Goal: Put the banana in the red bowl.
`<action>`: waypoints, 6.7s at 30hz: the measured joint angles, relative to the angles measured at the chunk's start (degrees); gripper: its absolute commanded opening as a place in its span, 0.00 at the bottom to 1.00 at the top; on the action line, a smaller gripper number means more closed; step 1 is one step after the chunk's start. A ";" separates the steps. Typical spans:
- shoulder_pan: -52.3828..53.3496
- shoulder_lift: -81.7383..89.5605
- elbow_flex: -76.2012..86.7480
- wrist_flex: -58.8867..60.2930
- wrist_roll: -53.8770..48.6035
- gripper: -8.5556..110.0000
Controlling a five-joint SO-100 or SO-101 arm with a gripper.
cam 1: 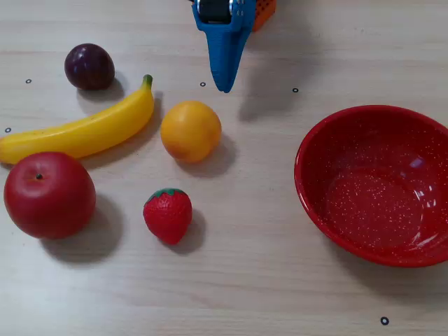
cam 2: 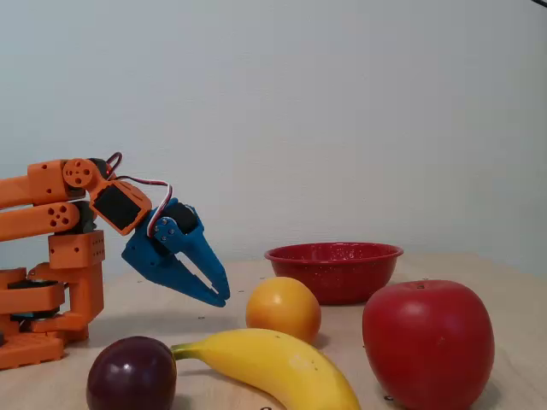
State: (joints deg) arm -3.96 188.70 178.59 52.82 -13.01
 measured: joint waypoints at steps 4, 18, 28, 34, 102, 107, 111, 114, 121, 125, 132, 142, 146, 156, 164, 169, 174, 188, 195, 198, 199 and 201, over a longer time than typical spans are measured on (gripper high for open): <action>4.83 0.09 0.00 0.00 -3.78 0.07; 5.89 0.09 0.00 0.00 -3.52 0.07; 5.89 -20.57 -19.60 0.79 3.43 0.07; 5.89 -31.55 -34.80 7.91 7.73 0.07; -39.02 -140.98 -132.89 51.33 85.52 0.47; -38.14 -144.67 -132.89 47.37 85.52 0.45; -37.62 -146.07 -135.18 45.35 85.52 0.40; -37.62 -146.07 -135.44 44.47 85.87 0.36; -36.74 -146.07 -135.97 43.24 85.96 0.13; -36.12 -146.07 -136.23 43.24 85.96 0.07; -36.21 -145.28 -136.05 48.25 85.78 0.07; -36.12 -127.44 -135.44 51.86 79.10 0.07; -34.28 -119.97 -135.44 51.86 76.38 0.07; -11.25 -107.31 -135.97 51.86 57.30 0.07; 17.75 -109.34 -146.43 51.86 39.46 0.07; 26.98 -120.15 -152.67 51.94 33.49 0.07; 28.48 -129.99 -153.11 51.50 30.76 0.07; 28.04 -144.67 -159.35 44.47 29.27 0.19; 27.07 -144.67 -159.61 43.51 28.39 0.43; 24.96 -144.67 -159.96 43.24 27.51 0.42; 24.26 -144.49 -159.96 43.24 27.51 0.38; 23.38 -143.61 -159.96 42.89 27.51 0.32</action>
State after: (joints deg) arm 19.42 45.09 18.63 95.71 14.50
